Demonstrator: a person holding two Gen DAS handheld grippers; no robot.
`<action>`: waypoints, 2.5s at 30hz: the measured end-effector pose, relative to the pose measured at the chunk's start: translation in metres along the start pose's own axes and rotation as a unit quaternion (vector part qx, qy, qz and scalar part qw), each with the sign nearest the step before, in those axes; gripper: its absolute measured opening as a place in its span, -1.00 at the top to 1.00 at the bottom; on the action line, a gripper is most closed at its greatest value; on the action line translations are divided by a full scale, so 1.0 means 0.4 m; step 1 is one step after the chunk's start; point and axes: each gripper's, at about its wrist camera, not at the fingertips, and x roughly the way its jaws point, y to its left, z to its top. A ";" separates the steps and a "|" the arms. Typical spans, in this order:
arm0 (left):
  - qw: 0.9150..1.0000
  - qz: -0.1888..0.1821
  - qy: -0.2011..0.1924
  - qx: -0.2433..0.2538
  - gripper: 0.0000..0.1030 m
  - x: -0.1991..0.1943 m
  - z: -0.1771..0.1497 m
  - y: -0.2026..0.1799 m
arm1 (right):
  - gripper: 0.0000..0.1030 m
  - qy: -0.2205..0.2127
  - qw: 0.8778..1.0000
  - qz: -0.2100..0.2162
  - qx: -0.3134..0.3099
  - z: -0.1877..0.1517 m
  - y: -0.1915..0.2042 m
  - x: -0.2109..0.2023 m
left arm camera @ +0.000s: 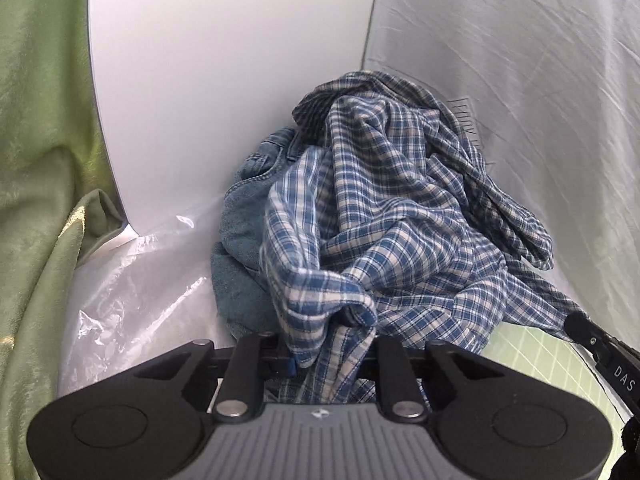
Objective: Fold clothes
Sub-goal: 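Lift the plaid shirt with both grippers and pull it onto the open mat, then lower the plaid shirt onto the mat and open both grippers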
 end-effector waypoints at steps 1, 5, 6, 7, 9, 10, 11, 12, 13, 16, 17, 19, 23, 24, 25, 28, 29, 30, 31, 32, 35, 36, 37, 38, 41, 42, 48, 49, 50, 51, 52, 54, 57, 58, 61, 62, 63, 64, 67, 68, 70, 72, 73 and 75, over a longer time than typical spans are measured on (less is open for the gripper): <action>1.000 -0.007 0.000 0.007 0.65 -0.021 -0.015 -0.012 | 0.99 -0.004 1.000 -0.012 0.006 -0.010 -0.021 -0.039; 0.998 -0.046 0.011 0.039 0.65 -0.115 -0.117 -0.043 | 0.99 -0.017 0.997 -0.069 0.033 -0.071 -0.128 -0.225; 0.997 -0.055 0.018 0.048 0.65 -0.132 -0.145 -0.055 | 0.99 -0.019 0.995 -0.091 0.031 -0.096 -0.152 -0.276; 0.996 -0.065 0.030 0.060 0.65 -0.150 -0.185 -0.072 | 0.99 -0.018 0.993 -0.111 0.030 -0.122 -0.182 -0.329; 0.991 -0.085 0.058 0.082 0.65 -0.174 -0.260 -0.101 | 0.99 -0.003 0.988 -0.146 0.049 -0.184 -0.253 -0.436; 0.988 -0.095 0.074 0.092 0.65 -0.181 -0.301 -0.114 | 0.99 0.008 0.984 -0.168 0.055 -0.227 -0.288 -0.488; 0.985 -0.106 0.091 0.103 0.65 -0.188 -0.343 -0.127 | 0.99 0.021 0.979 -0.193 0.060 -0.276 -0.322 -0.540; 0.981 -0.116 0.107 0.112 0.65 -0.198 -0.386 -0.144 | 0.99 0.036 0.973 -0.218 0.063 -0.333 -0.357 -0.594; 0.977 -0.126 0.123 0.122 0.65 -0.207 -0.429 -0.161 | 0.99 0.052 0.967 -0.239 0.073 -0.386 -0.391 -0.643; 0.964 -0.147 0.162 0.151 0.65 -0.240 -0.547 -0.204 | 0.99 0.097 0.946 -0.287 0.120 -0.534 -0.484 -0.779; 0.961 -0.150 0.169 0.159 0.65 -0.252 -0.580 -0.217 | 0.99 0.108 0.939 -0.294 0.140 -0.577 -0.509 -0.824; 0.958 -0.148 0.174 0.172 0.60 -0.275 -0.632 -0.236 | 0.98 0.127 0.928 -0.304 0.174 -0.655 -0.553 -0.909; 0.964 -0.131 0.163 0.165 0.59 -0.311 -0.676 -0.266 | 0.90 0.129 0.931 -0.289 0.183 -0.704 -0.591 -1.003; 0.965 -0.125 0.162 0.163 0.60 -0.314 -0.679 -0.270 | 0.85 0.124 0.934 -0.284 0.179 -0.703 -0.593 -1.015; 0.966 -0.120 0.161 0.161 0.60 -0.316 -0.681 -0.274 | 0.74 0.119 0.937 -0.276 0.176 -0.700 -0.597 -1.026; 0.970 -0.107 0.159 0.149 0.60 -0.341 -0.691 -0.280 | 0.48 0.099 0.944 -0.260 0.176 -0.696 -0.604 -1.058; 0.971 -0.104 0.158 0.145 0.60 -0.346 -0.692 -0.278 | 0.35 0.093 0.945 -0.256 0.178 -0.687 -0.614 -1.059; 0.972 -0.100 0.157 0.144 0.59 -0.351 -0.696 -0.276 | 0.28 0.086 0.946 -0.253 0.182 -0.678 -0.625 -1.058; 0.973 -0.096 0.155 0.142 0.59 -0.356 -0.699 -0.273 | 0.12 0.079 0.947 -0.248 0.187 -0.670 -0.636 -1.057; 0.974 -0.093 0.155 0.140 0.59 -0.363 -0.705 -0.273 | 0.03 0.074 0.949 -0.239 0.192 -0.663 -0.648 -1.050; 0.975 -0.086 0.157 0.132 0.59 -0.371 -0.716 -0.266 | -0.44 0.071 0.957 -0.200 0.200 -0.642 -0.678 -1.008; 0.975 -0.085 0.157 0.129 0.59 -0.372 -0.717 -0.264 | -0.48 0.072 0.958 -0.186 0.205 -0.638 -0.686 -0.989; 0.976 -0.083 0.157 0.126 0.59 -0.374 -0.718 -0.262 | -0.56 0.077 0.958 -0.172 0.217 -0.636 -0.696 -0.967; 0.976 -0.082 0.157 0.123 0.59 -0.376 -0.719 -0.260 | -0.58 0.083 0.956 -0.159 0.233 -0.635 -0.708 -0.943; 0.978 -0.079 0.154 0.114 0.61 -0.381 -0.721 -0.256 | -0.52 0.113 0.951 -0.136 0.253 -0.648 -0.727 -0.877; 0.979 -0.079 0.152 0.112 0.65 -0.383 -0.721 -0.255 | -0.37 0.117 0.953 -0.128 0.248 -0.651 -0.727 -0.867; 0.986 -0.069 0.115 0.104 0.92 -0.404 -0.705 -0.251 | 0.89 0.056 0.968 -0.136 0.204 -0.634 -0.731 -0.959; 0.987 -0.064 0.105 0.102 0.93 -0.409 -0.697 -0.247 | 0.89 0.039 0.967 -0.159 0.197 -0.626 -0.739 -0.993; 0.989 -0.059 0.095 0.100 0.93 -0.415 -0.689 -0.243 | 0.90 0.021 0.964 -0.185 0.192 -0.617 -0.748 -1.028; 0.990 -0.056 0.087 0.099 0.93 -0.421 -0.680 -0.237 | 0.90 0.003 0.959 -0.212 0.190 -0.608 -0.761 -1.069; 0.990 -0.057 0.080 0.097 0.93 -0.426 -0.672 -0.231 | 0.90 -0.014 0.953 -0.235 0.190 -0.601 -0.775 -1.109; 0.991 -0.054 0.070 0.098 0.93 -0.437 -0.662 -0.231 | 0.90 -0.047 0.936 -0.291 0.193 -0.591 -0.810 -1.197; 0.990 -0.063 0.064 0.107 0.93 -0.449 -0.657 -0.233 | 0.92 -0.071 0.907 -0.379 0.171 -0.587 -0.842 -1.291; 0.990 -0.073 0.068 0.100 0.93 -0.449 -0.658 -0.234 | 0.92 -0.073 0.904 -0.383 0.176 -0.592 -0.853 -1.311; 0.988 -0.070 0.074 0.115 0.94 -0.447 -0.674 -0.247 | 0.92 -0.068 0.900 -0.384 0.192 -0.621 -0.873 -1.350; 0.987 -0.064 0.079 0.127 0.94 -0.444 -0.679 -0.252 | 0.92 -0.058 0.901 -0.391 0.180 -0.631 -0.867 -1.347; 0.986 -0.060 0.083 0.130 0.94 -0.441 -0.682 -0.251 | 0.92 -0.046 0.901 -0.395 0.174 -0.643 -0.862 -1.341; 0.986 -0.060 0.089 0.126 0.94 -0.436 -0.685 -0.242 | 0.92 -0.033 0.901 -0.398 0.171 -0.655 -0.858 -1.335; 0.986 -0.061 0.107 0.109 0.93 -0.425 -0.693 -0.211 | 0.92 -0.010 0.895 -0.396 0.206 -0.709 -0.863 -1.335; 0.986 -0.061 0.113 0.110 0.93 -0.422 -0.697 -0.207 | 0.92 -0.004 0.892 -0.392 0.225 -0.730 -0.871 -1.335; 0.985 -0.057 0.122 0.111 0.82 -0.419 -0.704 -0.202 | 0.92 0.005 0.887 -0.391 0.247 -0.761 -0.878 -1.334; 0.985 -0.050 0.120 0.111 0.64 -0.420 -0.707 -0.202 | 0.91 0.019 0.885 -0.393 0.247 -0.774 -0.881 -1.324; 0.986 -0.046 0.118 0.110 0.33 -0.421 -0.707 -0.202 | 0.89 0.025 0.885 -0.395 0.247 -0.776 -0.883 -1.319; 0.988 -0.028 0.109 0.106 -0.27 -0.427 -0.697 -0.202 | 0.84 0.035 0.881 -0.401 0.249 -0.775 -0.888 -1.311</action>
